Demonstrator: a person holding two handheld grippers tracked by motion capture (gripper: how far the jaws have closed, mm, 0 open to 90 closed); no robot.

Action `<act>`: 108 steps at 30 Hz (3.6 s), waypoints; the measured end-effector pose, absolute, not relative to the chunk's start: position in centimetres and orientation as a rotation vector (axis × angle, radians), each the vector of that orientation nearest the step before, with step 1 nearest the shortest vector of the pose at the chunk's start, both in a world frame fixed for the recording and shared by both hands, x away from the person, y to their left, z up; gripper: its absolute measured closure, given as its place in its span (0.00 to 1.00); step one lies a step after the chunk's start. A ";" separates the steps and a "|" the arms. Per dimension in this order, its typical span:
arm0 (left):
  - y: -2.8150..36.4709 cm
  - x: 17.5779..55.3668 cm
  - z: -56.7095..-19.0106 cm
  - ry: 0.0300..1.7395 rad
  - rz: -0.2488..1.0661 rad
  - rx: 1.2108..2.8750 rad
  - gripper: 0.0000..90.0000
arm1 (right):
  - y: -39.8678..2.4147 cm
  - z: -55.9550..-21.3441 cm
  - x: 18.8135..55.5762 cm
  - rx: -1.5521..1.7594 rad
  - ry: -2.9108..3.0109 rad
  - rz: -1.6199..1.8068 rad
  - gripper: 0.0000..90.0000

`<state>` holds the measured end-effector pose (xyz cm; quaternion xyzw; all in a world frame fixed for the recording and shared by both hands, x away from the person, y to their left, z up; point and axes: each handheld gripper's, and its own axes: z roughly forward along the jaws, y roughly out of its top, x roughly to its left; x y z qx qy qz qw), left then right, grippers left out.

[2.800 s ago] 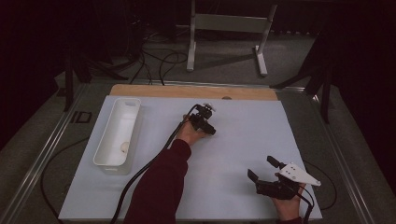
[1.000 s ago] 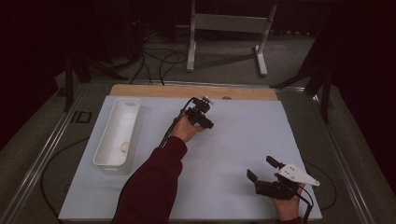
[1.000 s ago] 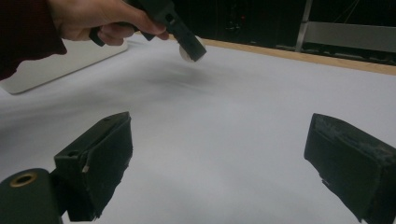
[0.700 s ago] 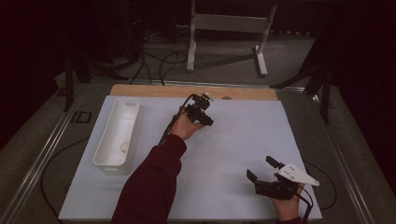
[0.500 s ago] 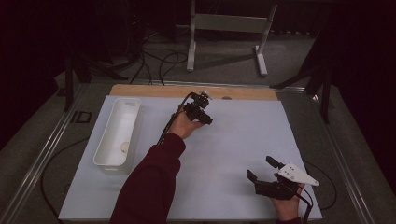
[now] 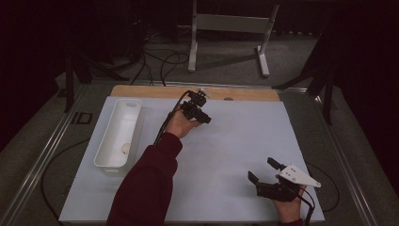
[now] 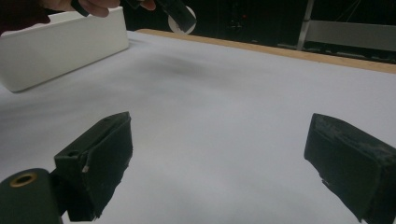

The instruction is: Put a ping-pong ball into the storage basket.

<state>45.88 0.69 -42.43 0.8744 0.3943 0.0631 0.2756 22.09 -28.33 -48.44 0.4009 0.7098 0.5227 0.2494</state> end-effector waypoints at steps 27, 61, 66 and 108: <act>2.3 44.9 -40.1 1.016 0.179 2.342 0.57 | -28.3 -48.4 22.0 1.091 1.932 1.427 0.08; 3.9 44.0 -38.2 0.964 0.223 2.356 0.57 | -28.3 -48.5 22.1 1.092 1.932 1.421 0.08; 4.1 43.9 -37.8 0.960 0.232 2.358 0.57 | -28.3 -48.5 22.1 1.091 1.932 1.421 0.08; 6.1 42.7 -35.8 0.892 0.259 2.372 0.57 | -28.2 -48.4 22.0 1.090 1.934 1.422 0.08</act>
